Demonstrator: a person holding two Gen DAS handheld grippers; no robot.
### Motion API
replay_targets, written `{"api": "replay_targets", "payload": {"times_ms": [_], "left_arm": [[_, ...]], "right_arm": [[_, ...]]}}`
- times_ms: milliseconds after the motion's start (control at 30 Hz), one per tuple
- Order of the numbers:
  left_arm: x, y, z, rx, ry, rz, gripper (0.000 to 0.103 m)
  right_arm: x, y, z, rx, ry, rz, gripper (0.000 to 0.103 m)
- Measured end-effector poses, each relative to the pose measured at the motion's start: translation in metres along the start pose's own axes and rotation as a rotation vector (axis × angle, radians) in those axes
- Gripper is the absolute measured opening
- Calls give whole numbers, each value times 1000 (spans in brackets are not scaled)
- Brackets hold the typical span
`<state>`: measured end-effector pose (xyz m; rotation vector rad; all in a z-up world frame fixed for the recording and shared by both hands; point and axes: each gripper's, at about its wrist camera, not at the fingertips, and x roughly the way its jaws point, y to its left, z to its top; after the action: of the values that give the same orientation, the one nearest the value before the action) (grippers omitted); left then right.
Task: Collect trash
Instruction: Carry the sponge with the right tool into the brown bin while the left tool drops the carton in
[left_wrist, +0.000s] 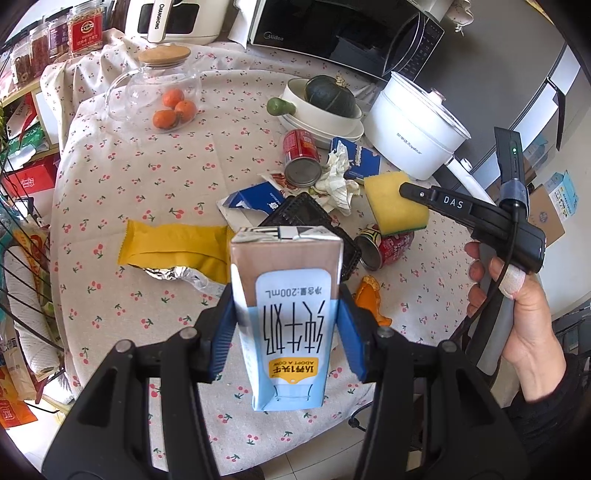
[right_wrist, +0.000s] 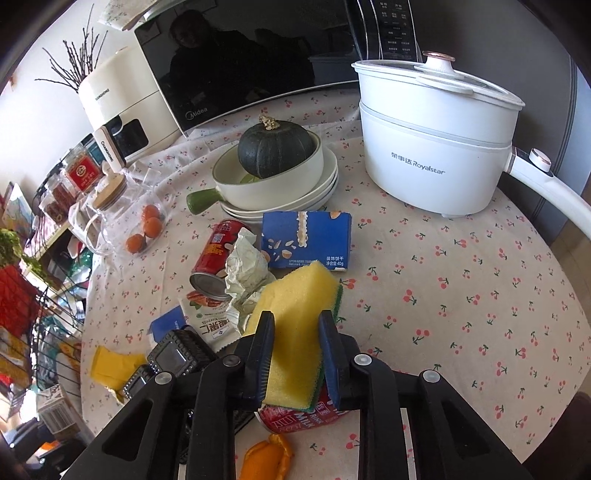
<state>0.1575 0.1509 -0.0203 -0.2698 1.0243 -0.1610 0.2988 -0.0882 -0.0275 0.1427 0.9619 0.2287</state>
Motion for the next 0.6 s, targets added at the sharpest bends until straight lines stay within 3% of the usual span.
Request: {"api": "replay_targets", "payload": {"times_ms": [267,600], "left_arm": [[2,-29,-3,24,2,-56,53],[25,-109,-21,153,62,-123,53]], "right_arm": [[-54,-23,-10,-15,-26,35,24],[-124,-101,-69,-20,-22,-22,24]]}}
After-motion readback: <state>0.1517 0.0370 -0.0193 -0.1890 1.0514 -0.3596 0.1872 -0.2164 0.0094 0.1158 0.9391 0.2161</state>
